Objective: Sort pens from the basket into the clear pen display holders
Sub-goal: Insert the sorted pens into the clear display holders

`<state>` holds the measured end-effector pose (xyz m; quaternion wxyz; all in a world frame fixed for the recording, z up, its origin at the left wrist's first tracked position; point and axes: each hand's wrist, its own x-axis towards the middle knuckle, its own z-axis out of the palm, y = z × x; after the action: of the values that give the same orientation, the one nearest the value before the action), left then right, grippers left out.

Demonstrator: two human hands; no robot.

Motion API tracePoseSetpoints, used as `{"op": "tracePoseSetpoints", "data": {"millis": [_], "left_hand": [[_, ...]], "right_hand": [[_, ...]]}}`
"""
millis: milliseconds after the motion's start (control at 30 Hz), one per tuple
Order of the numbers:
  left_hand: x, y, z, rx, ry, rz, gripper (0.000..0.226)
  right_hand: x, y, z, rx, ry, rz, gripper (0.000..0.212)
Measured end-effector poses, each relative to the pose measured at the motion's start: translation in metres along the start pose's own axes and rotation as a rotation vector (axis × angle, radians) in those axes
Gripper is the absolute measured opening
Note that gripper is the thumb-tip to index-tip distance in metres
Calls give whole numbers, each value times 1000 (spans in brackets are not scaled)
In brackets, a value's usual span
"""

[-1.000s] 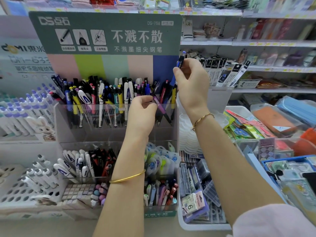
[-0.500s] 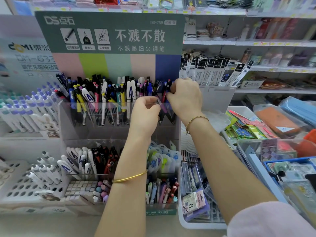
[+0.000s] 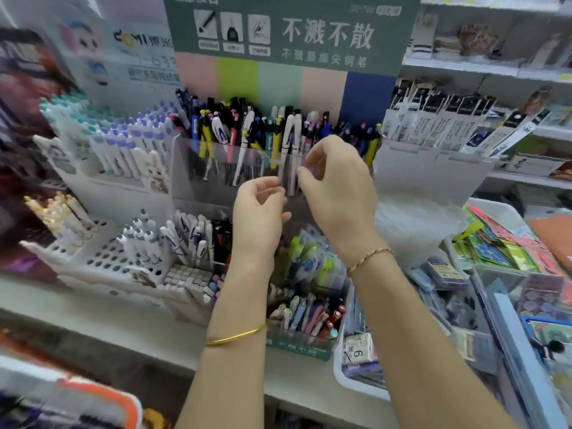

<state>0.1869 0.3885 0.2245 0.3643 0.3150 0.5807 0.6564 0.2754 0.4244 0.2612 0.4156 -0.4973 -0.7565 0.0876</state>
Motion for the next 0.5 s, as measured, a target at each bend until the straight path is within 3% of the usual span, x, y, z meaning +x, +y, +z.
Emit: {"op": "tracePoseSetpoints", "data": {"millis": [367,500], "left_hand": [[-60,-56,-243,-64,715,-118,17],[-102,-101,-330,51,910,-302,18]], "right_hand": [[-138,-143,133,262,-681,-279,13],[-208,-183,184,285,-910,-268,17]]}}
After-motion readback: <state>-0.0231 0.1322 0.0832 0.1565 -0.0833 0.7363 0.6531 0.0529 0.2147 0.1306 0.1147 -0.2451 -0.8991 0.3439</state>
